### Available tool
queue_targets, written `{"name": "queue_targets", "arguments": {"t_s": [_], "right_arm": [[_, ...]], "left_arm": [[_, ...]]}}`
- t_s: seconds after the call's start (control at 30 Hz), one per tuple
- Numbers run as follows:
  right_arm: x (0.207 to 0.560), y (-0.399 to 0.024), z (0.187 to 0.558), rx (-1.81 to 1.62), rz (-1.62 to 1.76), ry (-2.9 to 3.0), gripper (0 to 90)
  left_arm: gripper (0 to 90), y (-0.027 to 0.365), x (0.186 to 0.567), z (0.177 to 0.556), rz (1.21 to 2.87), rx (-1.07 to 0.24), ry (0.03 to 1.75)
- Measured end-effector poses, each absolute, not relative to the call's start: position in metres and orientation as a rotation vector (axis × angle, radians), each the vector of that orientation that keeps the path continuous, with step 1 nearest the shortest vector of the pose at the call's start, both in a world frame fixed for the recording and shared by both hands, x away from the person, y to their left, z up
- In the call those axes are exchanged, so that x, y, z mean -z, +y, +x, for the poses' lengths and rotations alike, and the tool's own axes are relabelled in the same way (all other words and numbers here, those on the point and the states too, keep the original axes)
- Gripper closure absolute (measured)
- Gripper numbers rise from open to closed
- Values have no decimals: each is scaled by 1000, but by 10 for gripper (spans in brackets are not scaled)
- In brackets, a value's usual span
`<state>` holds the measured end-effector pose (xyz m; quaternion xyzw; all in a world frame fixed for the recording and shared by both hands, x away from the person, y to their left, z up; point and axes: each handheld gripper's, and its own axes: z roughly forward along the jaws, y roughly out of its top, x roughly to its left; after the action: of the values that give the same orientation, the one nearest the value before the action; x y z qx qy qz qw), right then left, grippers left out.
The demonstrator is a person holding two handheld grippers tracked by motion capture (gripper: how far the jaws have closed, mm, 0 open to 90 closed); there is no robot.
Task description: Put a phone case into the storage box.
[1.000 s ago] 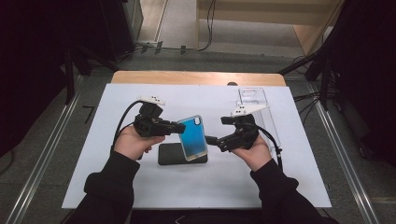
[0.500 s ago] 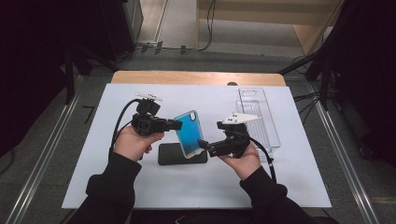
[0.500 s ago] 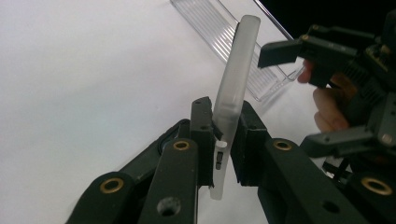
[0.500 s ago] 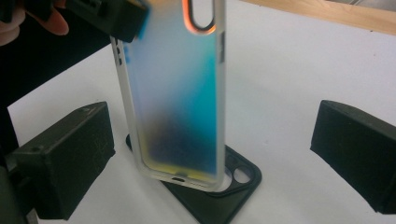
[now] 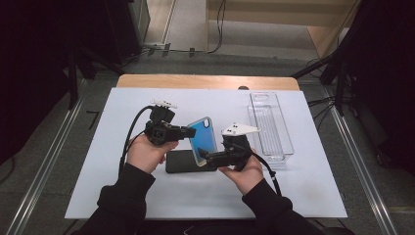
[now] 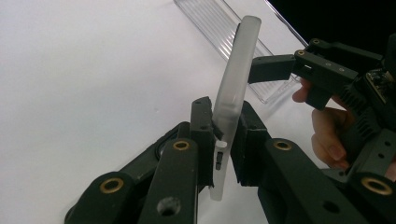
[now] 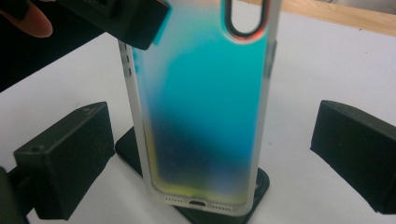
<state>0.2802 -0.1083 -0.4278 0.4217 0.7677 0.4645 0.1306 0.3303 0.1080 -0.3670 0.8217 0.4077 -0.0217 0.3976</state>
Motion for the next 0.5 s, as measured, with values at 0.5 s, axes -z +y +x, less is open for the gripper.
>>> {"name": "queue_targets", "arguments": {"t_s": [0.5], "right_arm": [[431,-97,282,-1323,1267,2208,0]], "left_arm": [[806,91,371,322,2106,67,1001]]}}
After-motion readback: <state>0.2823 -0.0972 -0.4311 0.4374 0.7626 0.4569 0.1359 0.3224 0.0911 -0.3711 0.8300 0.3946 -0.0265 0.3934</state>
